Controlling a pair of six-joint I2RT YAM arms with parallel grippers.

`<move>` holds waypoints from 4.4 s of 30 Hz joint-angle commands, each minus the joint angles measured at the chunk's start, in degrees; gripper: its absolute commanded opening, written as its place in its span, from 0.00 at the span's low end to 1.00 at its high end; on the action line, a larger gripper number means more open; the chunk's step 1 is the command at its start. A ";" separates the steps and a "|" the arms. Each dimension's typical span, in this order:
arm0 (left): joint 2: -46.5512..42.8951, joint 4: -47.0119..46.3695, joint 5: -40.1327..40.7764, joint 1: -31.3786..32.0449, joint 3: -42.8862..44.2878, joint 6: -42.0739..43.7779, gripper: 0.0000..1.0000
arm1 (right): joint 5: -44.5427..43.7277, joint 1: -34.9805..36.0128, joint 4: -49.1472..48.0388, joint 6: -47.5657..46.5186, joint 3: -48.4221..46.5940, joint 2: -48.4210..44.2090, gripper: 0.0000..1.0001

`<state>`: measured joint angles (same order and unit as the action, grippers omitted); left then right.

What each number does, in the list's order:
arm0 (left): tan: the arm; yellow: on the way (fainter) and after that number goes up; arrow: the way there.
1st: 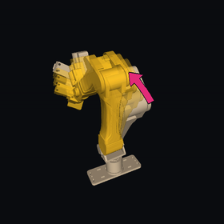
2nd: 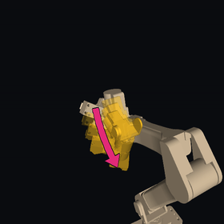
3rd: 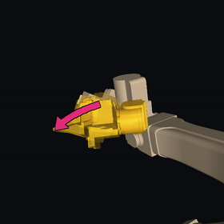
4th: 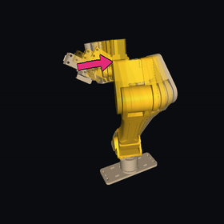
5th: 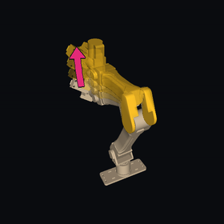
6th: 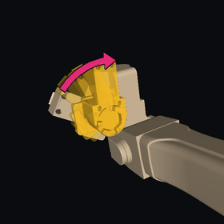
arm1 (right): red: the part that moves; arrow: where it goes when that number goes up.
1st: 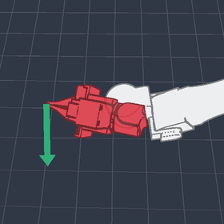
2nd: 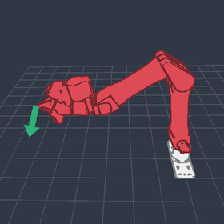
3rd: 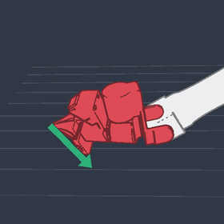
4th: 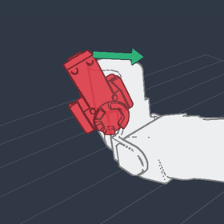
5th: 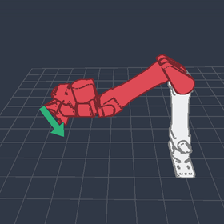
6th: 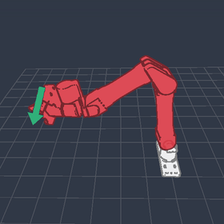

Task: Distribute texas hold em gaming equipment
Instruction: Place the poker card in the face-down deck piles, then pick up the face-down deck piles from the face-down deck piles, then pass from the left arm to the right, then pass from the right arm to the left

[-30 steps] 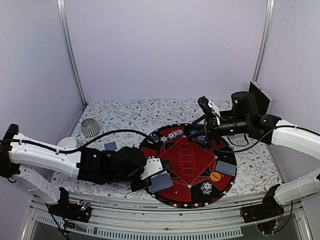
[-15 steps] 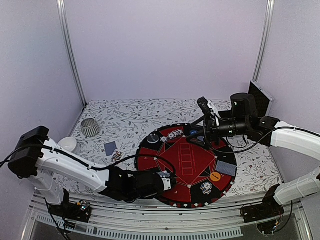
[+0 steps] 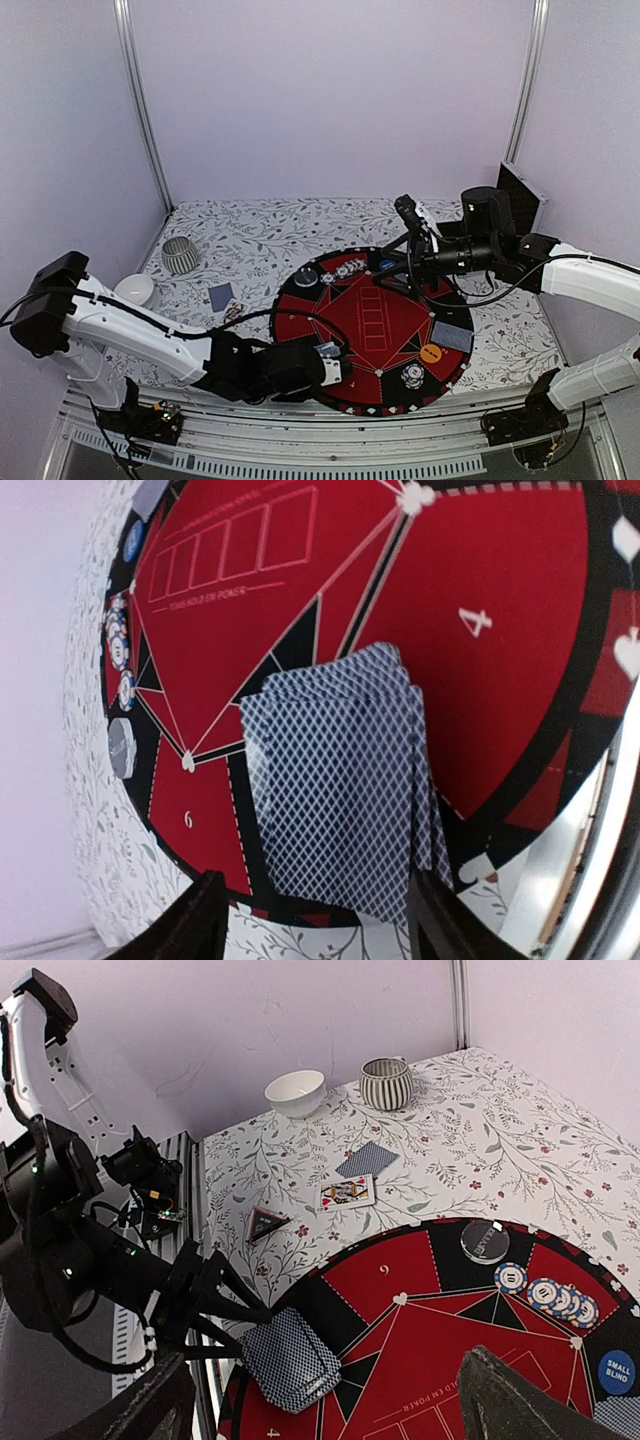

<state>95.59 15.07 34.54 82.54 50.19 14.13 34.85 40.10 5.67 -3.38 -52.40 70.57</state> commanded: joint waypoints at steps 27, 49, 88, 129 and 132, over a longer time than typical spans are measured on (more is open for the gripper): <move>0.44 17.60 -30.65 -52.31 3.36 -29.32 0.97 | 1.09 -0.09 -2.24 1.18 0.69 -0.56 0.93; 4.69 15.08 -37.93 -55.02 1.15 -26.70 0.42 | 1.18 -0.09 -2.15 0.92 0.48 -0.88 0.93; -21.69 -5.58 -2.97 -10.47 3.66 -1.39 0.33 | 17.45 8.03 -14.04 23.57 -18.19 27.95 0.28; -24.96 3.04 -34.14 -19.11 4.11 -10.57 0.00 | -2.28 10.54 0.18 -16.93 -3.08 2.30 0.82; -20.84 7.33 -19.27 -12.89 4.43 -8.54 0.00 | -3.05 4.82 -3.65 -11.03 1.31 -2.39 0.97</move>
<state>71.13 17.08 -9.37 62.92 55.33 2.26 37.63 50.65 8.58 -20.84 -55.18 74.26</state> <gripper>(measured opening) 0.008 0.906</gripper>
